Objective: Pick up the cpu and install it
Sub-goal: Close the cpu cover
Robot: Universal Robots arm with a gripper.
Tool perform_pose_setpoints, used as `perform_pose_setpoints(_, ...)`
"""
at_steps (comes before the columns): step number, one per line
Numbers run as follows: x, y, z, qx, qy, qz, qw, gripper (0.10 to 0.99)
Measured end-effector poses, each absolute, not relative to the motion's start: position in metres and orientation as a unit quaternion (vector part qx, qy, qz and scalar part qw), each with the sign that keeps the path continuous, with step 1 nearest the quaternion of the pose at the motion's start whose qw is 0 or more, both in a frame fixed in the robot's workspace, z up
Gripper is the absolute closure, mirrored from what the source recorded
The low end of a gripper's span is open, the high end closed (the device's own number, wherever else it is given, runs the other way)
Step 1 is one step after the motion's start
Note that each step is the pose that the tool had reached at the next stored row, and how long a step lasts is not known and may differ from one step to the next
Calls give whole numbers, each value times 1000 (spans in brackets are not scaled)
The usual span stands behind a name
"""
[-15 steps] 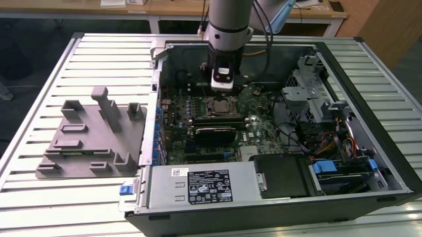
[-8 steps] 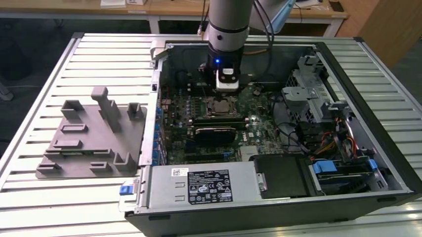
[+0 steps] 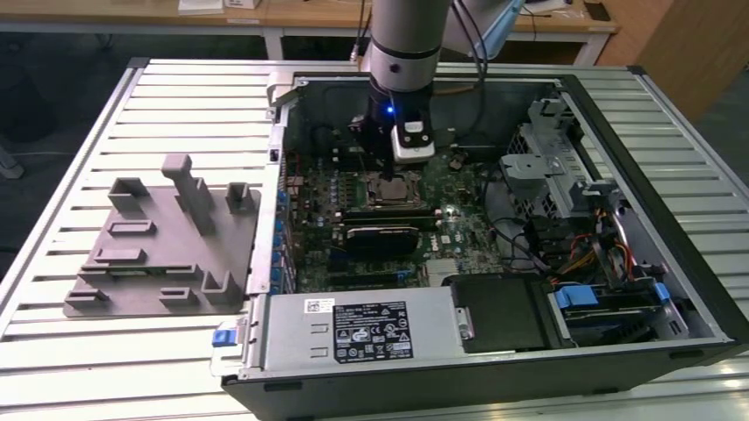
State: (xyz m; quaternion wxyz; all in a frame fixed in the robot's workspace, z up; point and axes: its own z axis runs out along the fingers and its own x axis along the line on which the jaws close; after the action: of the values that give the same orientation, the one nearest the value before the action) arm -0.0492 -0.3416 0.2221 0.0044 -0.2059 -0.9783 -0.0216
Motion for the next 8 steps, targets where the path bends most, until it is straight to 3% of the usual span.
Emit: perform_pose_setpoints(8, -49, -342, 222, -135, -991, -18, 5, 980)
